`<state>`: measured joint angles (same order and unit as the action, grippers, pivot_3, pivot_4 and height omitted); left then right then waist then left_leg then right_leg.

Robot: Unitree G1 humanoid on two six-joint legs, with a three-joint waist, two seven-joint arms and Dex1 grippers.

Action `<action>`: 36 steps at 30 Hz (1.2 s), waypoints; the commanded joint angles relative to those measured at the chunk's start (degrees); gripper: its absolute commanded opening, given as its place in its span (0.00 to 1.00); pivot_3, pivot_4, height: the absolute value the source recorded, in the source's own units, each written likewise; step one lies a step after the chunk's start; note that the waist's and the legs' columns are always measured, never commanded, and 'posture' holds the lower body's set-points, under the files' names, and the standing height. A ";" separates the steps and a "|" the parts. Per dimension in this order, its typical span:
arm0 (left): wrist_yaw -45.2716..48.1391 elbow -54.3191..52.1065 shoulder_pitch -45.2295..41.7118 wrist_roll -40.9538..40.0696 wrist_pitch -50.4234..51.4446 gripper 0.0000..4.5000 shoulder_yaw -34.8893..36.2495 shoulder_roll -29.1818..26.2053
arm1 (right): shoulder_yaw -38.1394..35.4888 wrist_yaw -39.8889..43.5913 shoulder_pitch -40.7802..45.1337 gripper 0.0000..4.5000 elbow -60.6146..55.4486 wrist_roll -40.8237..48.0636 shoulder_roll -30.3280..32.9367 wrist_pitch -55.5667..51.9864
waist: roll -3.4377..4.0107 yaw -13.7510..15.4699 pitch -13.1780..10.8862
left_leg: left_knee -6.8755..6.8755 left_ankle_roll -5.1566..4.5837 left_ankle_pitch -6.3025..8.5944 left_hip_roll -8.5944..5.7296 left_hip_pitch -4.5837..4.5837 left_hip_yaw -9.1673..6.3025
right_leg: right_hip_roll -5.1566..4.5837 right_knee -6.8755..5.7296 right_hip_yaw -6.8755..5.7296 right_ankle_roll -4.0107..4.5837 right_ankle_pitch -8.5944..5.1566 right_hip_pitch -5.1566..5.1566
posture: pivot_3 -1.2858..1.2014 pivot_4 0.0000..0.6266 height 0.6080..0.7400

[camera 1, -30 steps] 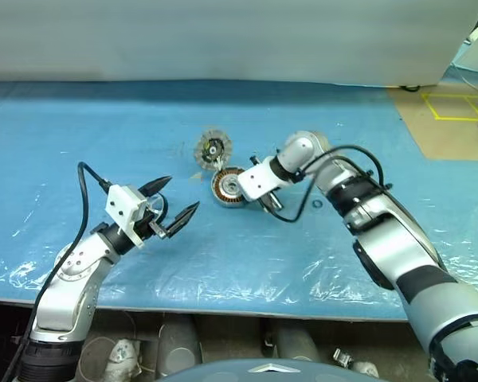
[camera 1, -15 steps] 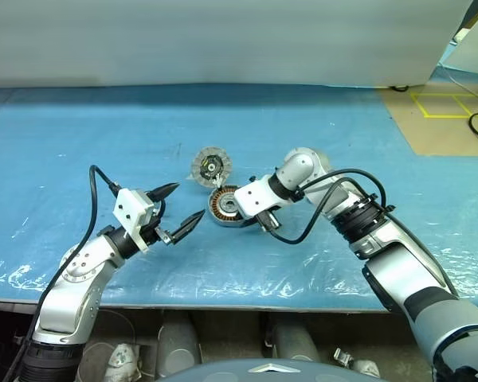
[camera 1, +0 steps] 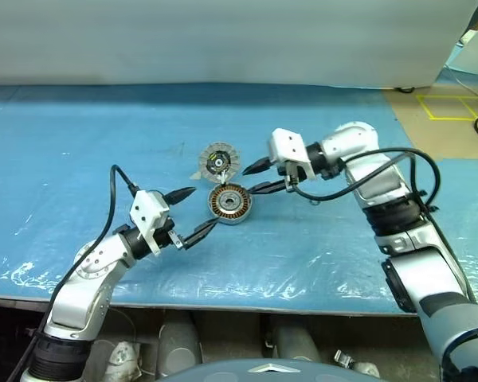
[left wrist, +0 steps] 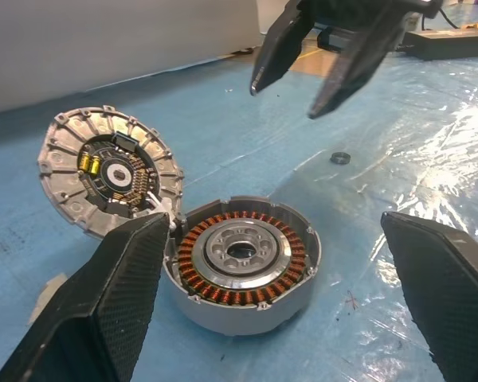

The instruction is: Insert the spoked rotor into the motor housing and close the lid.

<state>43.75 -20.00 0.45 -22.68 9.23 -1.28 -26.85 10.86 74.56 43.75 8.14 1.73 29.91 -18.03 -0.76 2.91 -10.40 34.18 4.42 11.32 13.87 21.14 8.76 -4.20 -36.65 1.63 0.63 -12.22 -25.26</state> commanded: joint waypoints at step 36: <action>2.00 0.53 -2.78 0.51 0.84 1.00 -2.25 -0.25 | -13.03 -28.61 -27.94 0.44 2.84 2.60 3.76 1.05 | 0.13 -0.19 0.07 | -0.19 0.00 0.02 -0.10 -0.06 0.01 | -0.01 0.29 0.00 -0.09 -0.03 0.09 | 0.52 0.24 1.00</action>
<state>45.90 -17.37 -1.74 -21.67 9.88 -4.00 -26.83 -2.65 45.89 17.00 11.08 4.28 32.72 -16.55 -0.63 2.72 -10.33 33.99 4.43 11.34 13.77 21.08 8.77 -4.21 -36.35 1.63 0.53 -12.25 -25.16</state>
